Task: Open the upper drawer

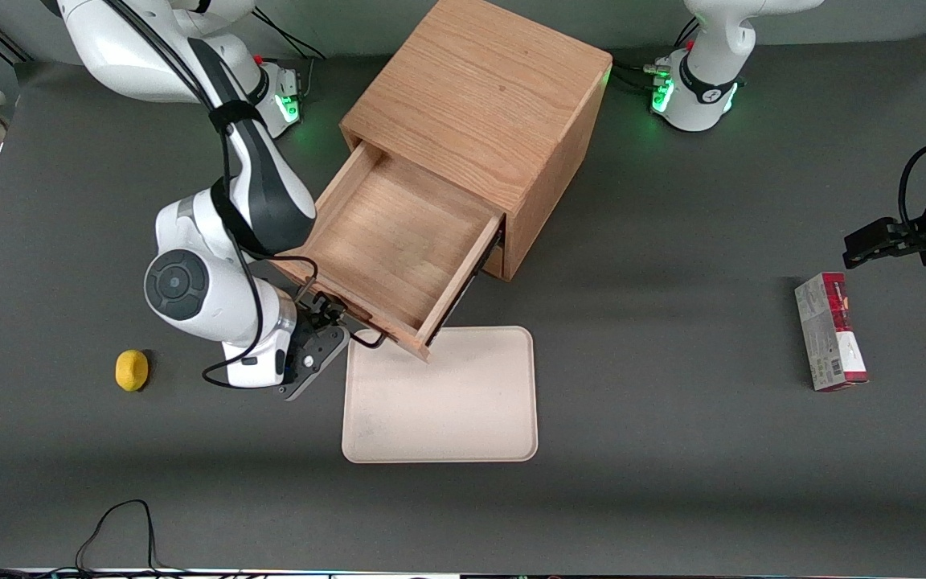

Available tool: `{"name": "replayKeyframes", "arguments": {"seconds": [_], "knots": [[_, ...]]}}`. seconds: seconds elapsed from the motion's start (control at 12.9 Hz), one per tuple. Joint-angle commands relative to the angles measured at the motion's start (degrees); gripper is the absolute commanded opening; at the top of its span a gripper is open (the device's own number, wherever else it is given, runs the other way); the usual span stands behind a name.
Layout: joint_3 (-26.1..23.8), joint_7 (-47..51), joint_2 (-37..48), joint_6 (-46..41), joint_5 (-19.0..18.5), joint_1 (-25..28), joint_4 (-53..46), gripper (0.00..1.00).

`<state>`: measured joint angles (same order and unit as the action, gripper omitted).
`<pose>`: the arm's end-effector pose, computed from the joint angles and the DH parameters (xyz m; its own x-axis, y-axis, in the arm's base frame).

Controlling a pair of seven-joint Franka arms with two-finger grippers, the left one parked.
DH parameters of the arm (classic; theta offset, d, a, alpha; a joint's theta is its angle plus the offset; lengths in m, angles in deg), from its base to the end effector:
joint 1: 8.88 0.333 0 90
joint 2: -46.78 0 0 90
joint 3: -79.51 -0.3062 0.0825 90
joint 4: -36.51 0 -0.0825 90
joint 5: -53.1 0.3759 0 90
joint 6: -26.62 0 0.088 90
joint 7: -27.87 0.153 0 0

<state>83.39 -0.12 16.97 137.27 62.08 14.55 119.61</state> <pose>0.6371 0.2513 0.3323 0.7116 0.7024 0.0161 0.6991 -0.7055 -0.1166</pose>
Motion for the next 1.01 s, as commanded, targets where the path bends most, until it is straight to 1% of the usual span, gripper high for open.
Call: {"name": "replayKeyframes", "arguments": {"seconds": [0.0, 0.31, 0.54, 0.77, 0.93], "knots": [[-0.20, -1.01, -2.01, -1.06, 0.16, -0.75, -3.29, 1.00], [-0.20, -0.49, -1.92, -1.67, -0.11, -0.84, -4.69, 1.00], [-0.20, -0.40, -1.83, -7.45, -0.02, -0.84, -10.39, 1.00], [-0.11, -0.31, -1.13, -11.50, -0.02, -1.10, -14.17, 1.00], [0.76, 2.83, -0.69, -15.89, -0.11, -1.89, -17.78, 1.00]]}}
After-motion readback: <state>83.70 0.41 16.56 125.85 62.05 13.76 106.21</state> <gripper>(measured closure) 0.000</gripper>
